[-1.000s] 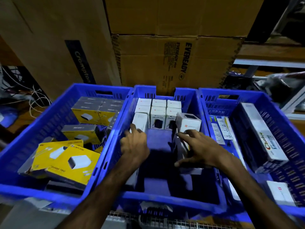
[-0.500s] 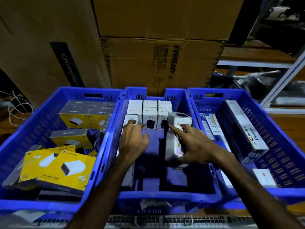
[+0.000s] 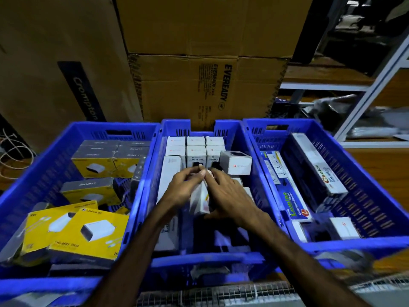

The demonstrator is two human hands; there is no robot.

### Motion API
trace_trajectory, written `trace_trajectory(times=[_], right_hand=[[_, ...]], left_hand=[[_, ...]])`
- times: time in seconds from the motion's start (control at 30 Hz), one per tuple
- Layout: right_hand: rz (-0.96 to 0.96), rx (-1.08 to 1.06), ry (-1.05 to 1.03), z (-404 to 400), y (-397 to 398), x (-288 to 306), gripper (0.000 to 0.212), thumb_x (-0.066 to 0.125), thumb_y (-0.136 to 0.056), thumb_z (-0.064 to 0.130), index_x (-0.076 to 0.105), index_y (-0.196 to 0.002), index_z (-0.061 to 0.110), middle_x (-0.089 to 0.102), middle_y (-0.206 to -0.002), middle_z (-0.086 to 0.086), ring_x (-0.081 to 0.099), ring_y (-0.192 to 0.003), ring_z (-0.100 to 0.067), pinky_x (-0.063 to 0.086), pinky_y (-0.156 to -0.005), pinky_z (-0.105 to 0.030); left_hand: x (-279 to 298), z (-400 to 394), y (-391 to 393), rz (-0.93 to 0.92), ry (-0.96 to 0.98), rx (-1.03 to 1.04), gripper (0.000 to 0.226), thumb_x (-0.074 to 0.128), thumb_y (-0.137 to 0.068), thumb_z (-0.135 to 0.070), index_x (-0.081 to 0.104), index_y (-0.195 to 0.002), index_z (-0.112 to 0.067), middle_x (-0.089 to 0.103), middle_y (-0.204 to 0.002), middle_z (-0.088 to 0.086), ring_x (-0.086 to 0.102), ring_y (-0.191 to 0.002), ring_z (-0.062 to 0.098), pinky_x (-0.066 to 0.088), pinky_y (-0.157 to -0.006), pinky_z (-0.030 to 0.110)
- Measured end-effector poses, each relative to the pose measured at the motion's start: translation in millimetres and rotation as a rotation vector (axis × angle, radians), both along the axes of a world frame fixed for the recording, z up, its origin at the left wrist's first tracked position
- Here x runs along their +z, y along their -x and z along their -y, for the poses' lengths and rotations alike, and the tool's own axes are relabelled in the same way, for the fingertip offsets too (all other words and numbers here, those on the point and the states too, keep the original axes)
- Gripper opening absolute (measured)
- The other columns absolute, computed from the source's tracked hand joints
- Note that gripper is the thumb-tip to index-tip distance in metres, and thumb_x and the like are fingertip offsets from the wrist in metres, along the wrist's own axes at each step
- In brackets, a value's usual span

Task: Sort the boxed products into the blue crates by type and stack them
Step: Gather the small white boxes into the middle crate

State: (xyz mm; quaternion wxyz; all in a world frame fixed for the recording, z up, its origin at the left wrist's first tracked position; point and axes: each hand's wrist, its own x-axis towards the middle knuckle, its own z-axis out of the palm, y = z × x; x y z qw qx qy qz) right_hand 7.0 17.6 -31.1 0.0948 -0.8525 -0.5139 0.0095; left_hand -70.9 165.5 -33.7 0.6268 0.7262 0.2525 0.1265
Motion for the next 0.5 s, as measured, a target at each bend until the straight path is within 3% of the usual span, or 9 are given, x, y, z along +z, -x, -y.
trace_trajectory(times=[0.07, 0.13, 0.17, 0.23, 0.3, 0.37, 0.5], right_hand=[[-0.002, -0.002, 0.001, -5, 1, -2, 0.128, 0.066, -0.06, 0.074, 0.017, -0.161, 0.013, 0.038, -0.15, -0.015, 0.043, -0.135, -0.036, 0.046, -0.1, -0.045], [-0.001, 0.012, 0.1, -10, 2, -9, 0.118, 0.076, -0.07, 0.062, 0.018, -0.161, 0.013, 0.036, -0.152, -0.018, 0.041, -0.137, -0.039, 0.044, -0.104, -0.049], [0.004, 0.013, 0.176, -13, 3, -14, 0.108, 0.075, -0.078, 0.054, 0.017, -0.161, 0.015, 0.034, -0.154, -0.021, 0.039, -0.138, -0.04, 0.042, -0.106, -0.052], [0.009, 0.024, 0.287, -19, 4, -29, 0.085, 0.062, -0.093, 0.041, 0.016, -0.161, 0.02, 0.032, -0.155, -0.025, 0.038, -0.14, -0.044, 0.039, -0.107, -0.057], [-0.022, 0.044, 0.38, -22, 2, -44, 0.072, 0.052, -0.099, 0.036, 0.017, -0.161, 0.025, 0.033, -0.152, -0.026, 0.039, -0.139, -0.045, 0.038, -0.108, -0.059], [-0.062, 0.066, 0.451, -25, -3, -52, 0.069, 0.055, -0.1, 0.037, 0.02, -0.159, 0.026, 0.035, -0.151, -0.025, 0.04, -0.139, -0.044, 0.038, -0.11, -0.06], [-0.129, 0.04, 0.446, -29, -15, -55, 0.068, 0.072, -0.089, 0.034, 0.039, -0.148, 0.024, 0.044, -0.14, -0.018, 0.047, -0.134, -0.039, 0.043, -0.108, -0.055]], left_hand=[[-2, -2, -1, -0.003, 0.034, -0.036, 0.032, 0.071, -0.094, -0.038, 0.071, -0.118, -0.018, 0.075, -0.113, -0.002, 0.067, -0.114, 0.019, 0.052, -0.103, 0.034], [-1, -4, 3, -0.08, -0.181, 0.002, 0.059, 0.074, -0.081, -0.051, 0.068, -0.13, -0.019, 0.071, -0.124, 0.001, 0.064, -0.12, 0.021, 0.048, -0.11, 0.041], [1, -4, 5, -0.1, -0.304, 0.054, 0.062, 0.076, -0.082, -0.045, 0.065, -0.136, -0.017, 0.068, -0.131, 0.004, 0.062, -0.123, 0.023, 0.047, -0.11, 0.04], [4, -6, 9, -0.07, -0.439, 0.152, 0.053, 0.077, -0.089, -0.023, 0.063, -0.139, -0.012, 0.064, -0.139, 0.009, 0.059, -0.129, 0.025, 0.046, -0.111, 0.038], [5, -8, 11, -0.061, -0.523, 0.188, 0.046, 0.075, -0.09, -0.014, 0.065, -0.135, -0.009, 0.064, -0.14, 0.011, 0.058, -0.13, 0.029, 0.044, -0.112, 0.039], [3, -8, 17, -0.072, -0.553, 0.214, 0.042, 0.074, -0.09, -0.011, 0.067, -0.132, -0.009, 0.064, -0.139, 0.012, 0.057, -0.131, 0.03, 0.043, -0.113, 0.038], [-3, -9, 36, 0.045, -0.393, 0.33, 0.032, 0.069, -0.091, -0.002, 0.073, -0.12, -0.015, 0.069, -0.129, 0.004, 0.061, -0.125, 0.022, 0.041, -0.103, 0.022]])
